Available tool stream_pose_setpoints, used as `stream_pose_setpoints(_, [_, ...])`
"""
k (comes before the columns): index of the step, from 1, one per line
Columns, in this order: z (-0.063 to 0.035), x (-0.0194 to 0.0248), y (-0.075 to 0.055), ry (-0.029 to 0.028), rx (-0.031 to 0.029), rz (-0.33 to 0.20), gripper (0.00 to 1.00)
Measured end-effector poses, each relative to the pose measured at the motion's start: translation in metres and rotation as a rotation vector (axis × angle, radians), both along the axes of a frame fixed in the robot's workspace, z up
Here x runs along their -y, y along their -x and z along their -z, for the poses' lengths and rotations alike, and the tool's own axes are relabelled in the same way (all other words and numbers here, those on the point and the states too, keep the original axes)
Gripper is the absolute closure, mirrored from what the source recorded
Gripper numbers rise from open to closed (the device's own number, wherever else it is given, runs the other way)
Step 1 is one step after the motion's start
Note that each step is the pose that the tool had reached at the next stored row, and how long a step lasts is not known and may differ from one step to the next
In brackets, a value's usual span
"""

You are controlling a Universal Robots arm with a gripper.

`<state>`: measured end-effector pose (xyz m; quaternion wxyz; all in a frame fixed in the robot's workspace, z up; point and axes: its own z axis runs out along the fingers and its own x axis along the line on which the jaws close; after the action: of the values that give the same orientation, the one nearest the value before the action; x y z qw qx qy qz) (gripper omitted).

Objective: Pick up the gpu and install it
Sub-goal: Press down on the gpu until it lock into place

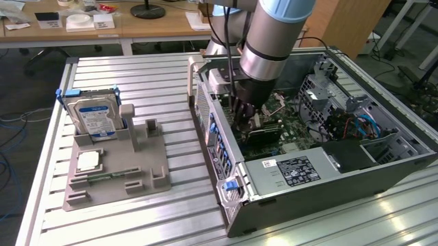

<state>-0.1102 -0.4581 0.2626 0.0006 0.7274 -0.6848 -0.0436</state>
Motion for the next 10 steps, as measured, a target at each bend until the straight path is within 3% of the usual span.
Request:
stream_pose_setpoints(4, [-0.0082, 0.0000, -0.0004, 0.0002, -0.0005, 0.000, 0.89])
stream_pose_setpoints(10, [-0.0088, 0.0001, -0.0059, -0.0004, -0.0005, -0.006, 0.89])
